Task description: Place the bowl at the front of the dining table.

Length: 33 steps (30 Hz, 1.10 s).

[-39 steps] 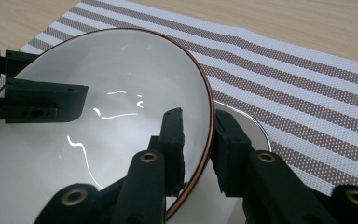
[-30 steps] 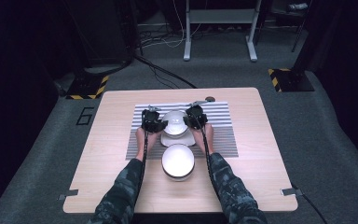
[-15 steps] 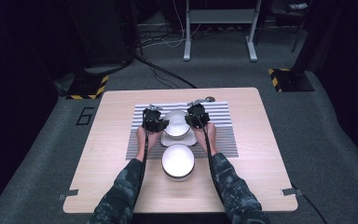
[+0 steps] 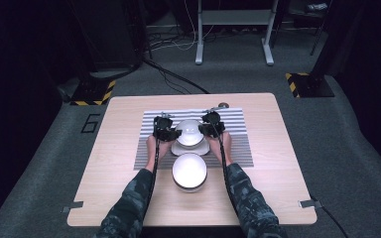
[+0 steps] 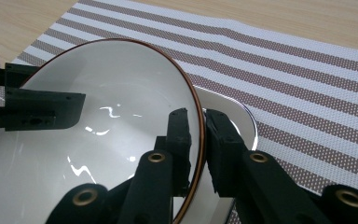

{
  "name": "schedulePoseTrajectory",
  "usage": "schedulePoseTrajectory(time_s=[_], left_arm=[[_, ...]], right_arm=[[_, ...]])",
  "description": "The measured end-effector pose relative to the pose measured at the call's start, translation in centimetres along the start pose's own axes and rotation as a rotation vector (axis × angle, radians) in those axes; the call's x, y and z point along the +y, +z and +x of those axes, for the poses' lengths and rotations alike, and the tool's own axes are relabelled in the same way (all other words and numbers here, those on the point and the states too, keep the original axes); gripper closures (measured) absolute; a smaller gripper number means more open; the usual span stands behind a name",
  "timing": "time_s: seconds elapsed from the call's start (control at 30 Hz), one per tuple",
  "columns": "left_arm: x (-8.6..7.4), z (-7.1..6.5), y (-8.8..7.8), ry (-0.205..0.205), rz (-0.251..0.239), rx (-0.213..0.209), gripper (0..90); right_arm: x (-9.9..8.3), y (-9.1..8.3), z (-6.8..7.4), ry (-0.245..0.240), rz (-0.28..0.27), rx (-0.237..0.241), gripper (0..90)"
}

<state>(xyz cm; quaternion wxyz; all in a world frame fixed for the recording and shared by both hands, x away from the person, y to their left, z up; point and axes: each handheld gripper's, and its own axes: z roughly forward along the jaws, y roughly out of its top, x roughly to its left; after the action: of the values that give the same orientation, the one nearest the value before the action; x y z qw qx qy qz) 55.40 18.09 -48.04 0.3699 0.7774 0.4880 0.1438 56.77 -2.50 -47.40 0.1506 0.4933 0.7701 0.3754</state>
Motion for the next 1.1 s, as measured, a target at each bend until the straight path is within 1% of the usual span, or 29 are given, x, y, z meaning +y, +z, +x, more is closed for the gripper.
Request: schedulePoseTrajectory(time_s=[0.03, 0.07, 0.1, 0.13, 0.2, 0.23, 0.3, 0.37, 0.43, 0.5, 0.57, 0.6, 0.63, 0.67, 0.7, 0.73, 0.8, 0.83, 0.87, 0.9, 0.93, 0.97, 1.03, 1.1], left_arm=[[0.0, 0.1, 0.0, 0.000, 0.003, -0.011, 67.2], [0.1, 0.1, 0.0, -0.001, 0.005, -0.014, 66.3], [0.1, 0.0, 0.0, -0.002, 0.006, -0.011, 65.5], [0.2, 0.1, -0.1, 0.008, 0.006, -0.013, 64.9], [0.2, 0.1, -0.2, -0.002, 0.001, -0.016, 61.3], [0.3, 0.1, -0.3, -0.001, 0.004, -0.014, 58.8], [0.4, 0.2, -0.5, -0.007, 0.006, -0.014, 55.5], [0.5, 0.3, -0.6, -0.009, 0.011, -0.017, 49.3], [0.5, 0.3, -0.9, -0.010, 0.013, -0.017, 45.8], [0.5, 0.3, -1.1, -0.007, 0.014, -0.016, 40.2], [0.6, 0.4, -1.4, -0.006, 0.015, -0.011, 34.3], [0.6, 0.4, -1.5, 0.002, 0.017, -0.009, 31.9], [0.6, 0.3, -1.7, 0.005, 0.018, -0.007, 29.4], [0.6, 0.3, -1.8, 0.015, 0.019, -0.007, 26.6], [0.6, 0.3, -2.0, 0.012, 0.020, -0.006, 24.3], [0.5, 0.3, -2.2, 0.014, 0.017, -0.005, 22.2], [0.5, 0.3, -2.8, 0.023, 0.014, -0.008, 18.5], [0.4, 0.3, -2.9, 0.023, 0.011, -0.009, 17.1], [0.4, 0.3, -3.2, 0.021, 0.005, -0.009, 15.8], [0.3, 0.2, -3.5, 0.019, -0.003, -0.010, 15.2], [0.2, 0.3, -3.7, 0.023, -0.007, -0.011, 14.8], [0.2, 0.3, -4.1, 0.034, -0.011, -0.009, 14.6], [0.1, 0.3, -4.7, 0.040, -0.019, -0.014, 13.9], [-0.2, 0.3, -5.2, 0.045, -0.024, -0.017, 12.6]], right_arm=[[0.0, 0.1, 0.0, 0.006, 0.003, -0.002, 77.8], [-0.1, 0.2, -0.1, 0.008, 0.006, -0.004, 77.8], [-0.1, 0.2, -0.2, 0.015, 0.008, 0.002, 77.7], [-0.1, 0.2, -0.2, 0.018, 0.010, 0.003, 77.4], [-0.1, 0.3, -0.3, 0.011, 0.009, 0.000, 75.4], [-0.1, 0.3, -0.4, 0.016, 0.008, 0.003, 73.9], [0.0, 0.2, -0.5, 0.015, 0.003, 0.005, 66.8], [0.1, 0.0, -0.5, 0.018, 0.002, 0.008, 58.2], [0.1, -0.3, -0.6, 0.011, -0.001, 0.017, 49.3], [0.1, -0.6, -0.6, 0.002, -0.002, 0.016, 40.6], [0.1, -0.7, -0.6, 0.001, 0.000, 0.012, 34.2], [0.1, -0.9, -0.6, 0.004, 0.008, 0.017, 31.1], [0.1, -1.0, -0.7, -0.007, 0.004, 0.019, 28.6], [0.0, -1.2, -0.7, -0.006, 0.000, 0.021, 25.4], [0.0, -1.3, -0.7, 0.000, 0.005, 0.023, 22.2], [0.0, -1.5, -0.7, -0.008, 0.003, 0.025, 19.6], [-0.1, -1.8, -0.7, -0.020, 0.005, 0.028, 15.6], [-0.1, -2.1, -0.6, -0.016, 0.007, 0.035, 15.3], [-0.2, -2.3, -0.6, -0.022, 0.007, 0.040, 15.1], [-0.2, -2.5, -0.7, -0.036, 0.001, 0.044, 14.1], [-0.4, -2.9, -0.6, -0.033, 0.003, 0.047, 13.7], [-0.5, -3.1, -0.5, -0.043, 0.000, 0.046, 13.0], [-0.7, -3.7, -0.4, -0.043, -0.006, 0.050, 11.4], [-0.9, -4.3, -0.5, -0.061, -0.014, 0.049, 9.3]])
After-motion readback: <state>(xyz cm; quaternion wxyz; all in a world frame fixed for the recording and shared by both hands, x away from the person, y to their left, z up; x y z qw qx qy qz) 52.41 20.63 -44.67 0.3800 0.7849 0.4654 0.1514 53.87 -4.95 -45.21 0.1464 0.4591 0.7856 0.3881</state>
